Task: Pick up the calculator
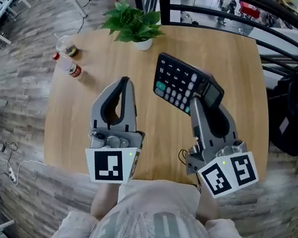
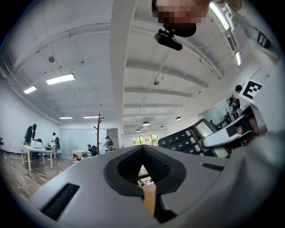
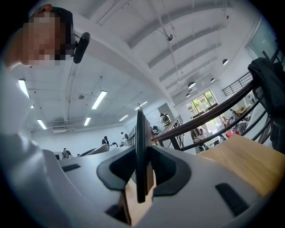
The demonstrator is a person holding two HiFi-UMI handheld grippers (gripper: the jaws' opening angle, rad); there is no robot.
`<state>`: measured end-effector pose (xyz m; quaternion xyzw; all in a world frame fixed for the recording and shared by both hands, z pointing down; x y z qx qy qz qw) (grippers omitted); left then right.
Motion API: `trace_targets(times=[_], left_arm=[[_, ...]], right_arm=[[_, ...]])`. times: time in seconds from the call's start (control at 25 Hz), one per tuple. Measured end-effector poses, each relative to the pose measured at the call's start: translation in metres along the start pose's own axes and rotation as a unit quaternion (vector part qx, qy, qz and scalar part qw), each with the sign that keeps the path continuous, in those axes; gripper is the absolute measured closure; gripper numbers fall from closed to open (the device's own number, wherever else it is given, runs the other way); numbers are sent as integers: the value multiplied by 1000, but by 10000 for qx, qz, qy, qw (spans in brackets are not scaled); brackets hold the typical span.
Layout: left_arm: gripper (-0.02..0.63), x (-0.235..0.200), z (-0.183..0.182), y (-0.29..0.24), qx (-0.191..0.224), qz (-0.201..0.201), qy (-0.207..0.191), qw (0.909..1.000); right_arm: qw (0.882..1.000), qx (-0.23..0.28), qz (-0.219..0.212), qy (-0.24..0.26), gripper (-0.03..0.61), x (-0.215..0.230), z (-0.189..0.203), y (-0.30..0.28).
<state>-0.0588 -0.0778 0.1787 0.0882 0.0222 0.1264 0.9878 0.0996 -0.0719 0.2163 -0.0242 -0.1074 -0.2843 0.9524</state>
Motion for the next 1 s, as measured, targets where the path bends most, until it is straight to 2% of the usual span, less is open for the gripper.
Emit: trace_targets(times=[1.0], left_arm=[[604,-3,-3,0,149,-36,6,9999]], right_arm=[[10000,-15,-8,13,476,-2,-2,2]])
Point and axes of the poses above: the fingertips, and each gripper's own axes: y backward along the fingers, x to its right, z out of its underside, the point moved 1 cm from there along y, backward along the fingers, and after that the axes turned 11 degrees about y, right-handed, at the moved point
